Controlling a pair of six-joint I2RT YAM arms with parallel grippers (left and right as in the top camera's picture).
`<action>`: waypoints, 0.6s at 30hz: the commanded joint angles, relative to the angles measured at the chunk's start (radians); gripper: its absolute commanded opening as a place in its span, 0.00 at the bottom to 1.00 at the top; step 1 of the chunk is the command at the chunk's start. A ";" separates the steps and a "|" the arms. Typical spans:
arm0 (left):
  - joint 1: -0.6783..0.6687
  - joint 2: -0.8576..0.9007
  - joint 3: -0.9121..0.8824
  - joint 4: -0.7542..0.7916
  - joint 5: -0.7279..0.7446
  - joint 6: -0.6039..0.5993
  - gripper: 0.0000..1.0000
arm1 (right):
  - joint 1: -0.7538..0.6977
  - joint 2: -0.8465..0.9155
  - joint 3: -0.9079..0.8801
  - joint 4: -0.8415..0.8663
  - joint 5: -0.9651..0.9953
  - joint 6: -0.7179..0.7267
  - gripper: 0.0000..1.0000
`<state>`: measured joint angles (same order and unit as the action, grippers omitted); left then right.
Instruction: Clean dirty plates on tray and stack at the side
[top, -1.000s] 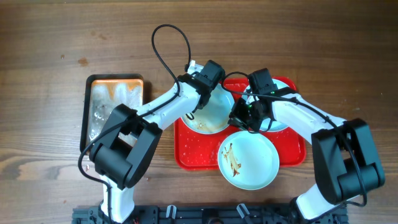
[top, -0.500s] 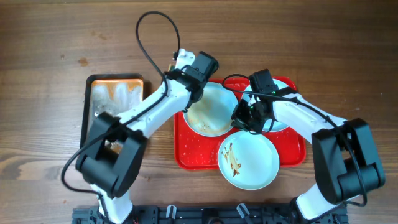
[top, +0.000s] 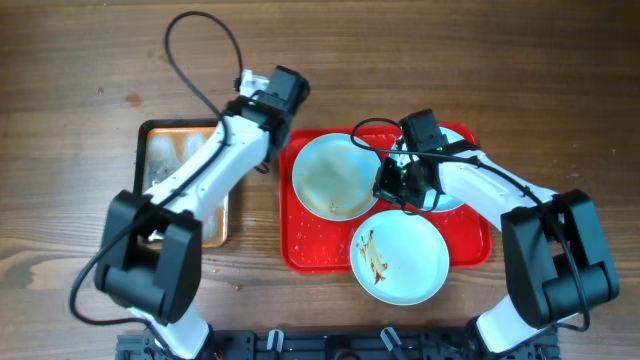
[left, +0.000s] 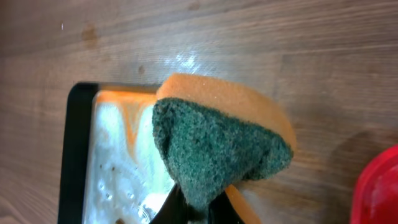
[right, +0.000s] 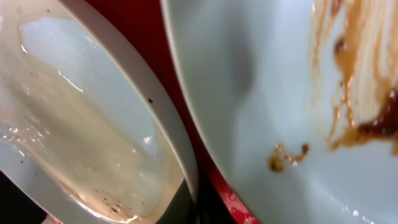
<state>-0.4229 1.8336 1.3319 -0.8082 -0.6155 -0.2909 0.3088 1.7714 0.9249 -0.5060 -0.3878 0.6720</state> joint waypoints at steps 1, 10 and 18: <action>0.079 -0.055 0.005 -0.045 0.128 -0.006 0.04 | 0.001 0.010 0.044 0.019 0.022 -0.076 0.04; 0.129 -0.133 0.005 -0.127 0.183 -0.033 0.04 | 0.016 -0.075 0.233 -0.117 0.064 -0.219 0.05; 0.208 -0.143 0.005 -0.253 0.442 -0.063 0.04 | 0.022 -0.096 0.468 -0.339 0.372 -0.441 0.04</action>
<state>-0.2382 1.7073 1.3319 -1.0447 -0.2836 -0.3294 0.3267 1.7046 1.3071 -0.8070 -0.1509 0.3481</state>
